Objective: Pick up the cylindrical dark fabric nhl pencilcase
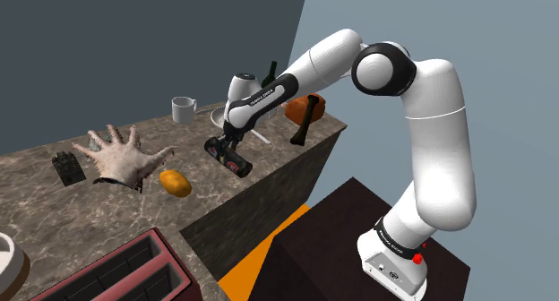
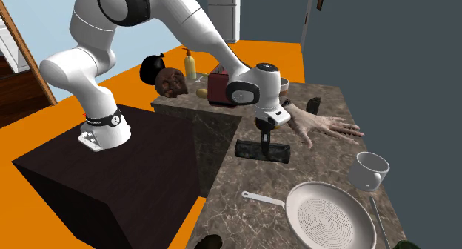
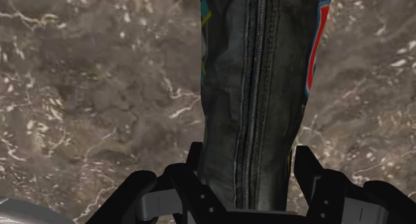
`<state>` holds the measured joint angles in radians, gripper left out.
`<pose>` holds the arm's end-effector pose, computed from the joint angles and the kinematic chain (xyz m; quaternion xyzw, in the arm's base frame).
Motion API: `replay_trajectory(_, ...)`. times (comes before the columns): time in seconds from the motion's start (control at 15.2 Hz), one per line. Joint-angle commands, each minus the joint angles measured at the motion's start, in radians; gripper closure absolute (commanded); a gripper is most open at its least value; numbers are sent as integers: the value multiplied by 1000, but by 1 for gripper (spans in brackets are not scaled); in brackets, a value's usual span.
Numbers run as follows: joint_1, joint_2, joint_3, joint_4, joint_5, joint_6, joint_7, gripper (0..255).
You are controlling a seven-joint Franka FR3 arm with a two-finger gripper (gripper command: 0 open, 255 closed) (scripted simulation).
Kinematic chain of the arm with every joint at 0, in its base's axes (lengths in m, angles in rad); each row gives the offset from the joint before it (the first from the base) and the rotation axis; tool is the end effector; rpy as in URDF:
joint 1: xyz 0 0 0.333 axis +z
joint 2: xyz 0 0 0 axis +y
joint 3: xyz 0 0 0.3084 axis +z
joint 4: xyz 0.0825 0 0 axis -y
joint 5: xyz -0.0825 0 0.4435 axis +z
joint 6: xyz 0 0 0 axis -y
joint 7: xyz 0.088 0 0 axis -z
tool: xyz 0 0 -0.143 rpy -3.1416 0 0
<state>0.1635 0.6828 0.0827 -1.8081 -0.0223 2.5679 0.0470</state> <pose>0.6712 0.1689 0.0830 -0.9942 -0.0982 -0.0365 0.0249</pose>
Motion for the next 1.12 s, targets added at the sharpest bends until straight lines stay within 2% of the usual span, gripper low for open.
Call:
replay_trajectory(0.0, -1, -8, 0, -1, 1, -6, 0, 255)
replay_trajectory(1.06, -8, -148, 10, -13, 11, -134, -2, 255)
